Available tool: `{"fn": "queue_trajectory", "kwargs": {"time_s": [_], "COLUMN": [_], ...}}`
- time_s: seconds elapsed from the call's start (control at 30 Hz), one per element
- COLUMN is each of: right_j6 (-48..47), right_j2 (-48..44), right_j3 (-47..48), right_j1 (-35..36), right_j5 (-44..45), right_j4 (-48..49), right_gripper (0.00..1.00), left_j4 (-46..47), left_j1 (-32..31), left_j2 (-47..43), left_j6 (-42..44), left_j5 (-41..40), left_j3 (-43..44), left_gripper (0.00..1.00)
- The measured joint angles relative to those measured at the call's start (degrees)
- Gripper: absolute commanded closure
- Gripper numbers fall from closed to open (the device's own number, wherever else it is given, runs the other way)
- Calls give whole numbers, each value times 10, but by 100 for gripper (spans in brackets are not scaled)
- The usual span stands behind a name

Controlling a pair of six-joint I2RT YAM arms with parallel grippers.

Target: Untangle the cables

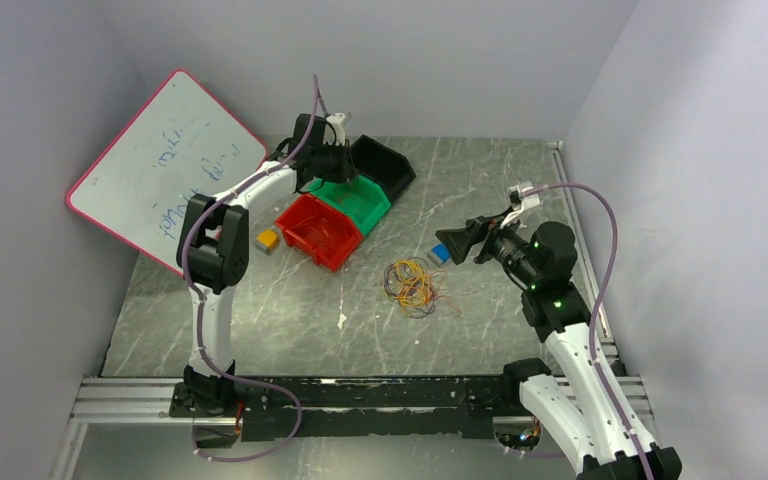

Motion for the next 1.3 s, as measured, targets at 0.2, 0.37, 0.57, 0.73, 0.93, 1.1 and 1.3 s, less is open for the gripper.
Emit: {"fn": "queue_trajectory", "kwargs": {"time_s": [0.2, 0.37, 0.57, 0.73, 0.93, 1.1, 1.3], "right_j6": [0, 0, 0, 0, 0, 0, 0], "right_j2": [0, 0, 1, 5, 10, 12, 21], "right_j3": [-5, -5, -5, -5, -5, -5, -5], "right_j1": [0, 0, 0, 0, 0, 0, 0], "right_j5": [0, 5, 9, 9, 9, 7, -1], "right_j4": [0, -5, -13, -13, -13, -13, -13], "right_gripper": [9, 9, 9, 9, 10, 18, 25], "left_j4": [-7, -11, -12, -18, -24, -30, -43], "left_j1": [0, 0, 0, 0, 0, 0, 0], "left_j2": [4, 4, 4, 3, -6, -9, -9], "left_j6": [15, 24, 30, 37, 45, 54, 71], "left_j5": [-16, -31, -50, -60, -57, -55, -54], "left_j3": [2, 2, 1, 1, 1, 1, 1], "left_gripper": [65, 45, 32, 15, 27, 48, 78]}}
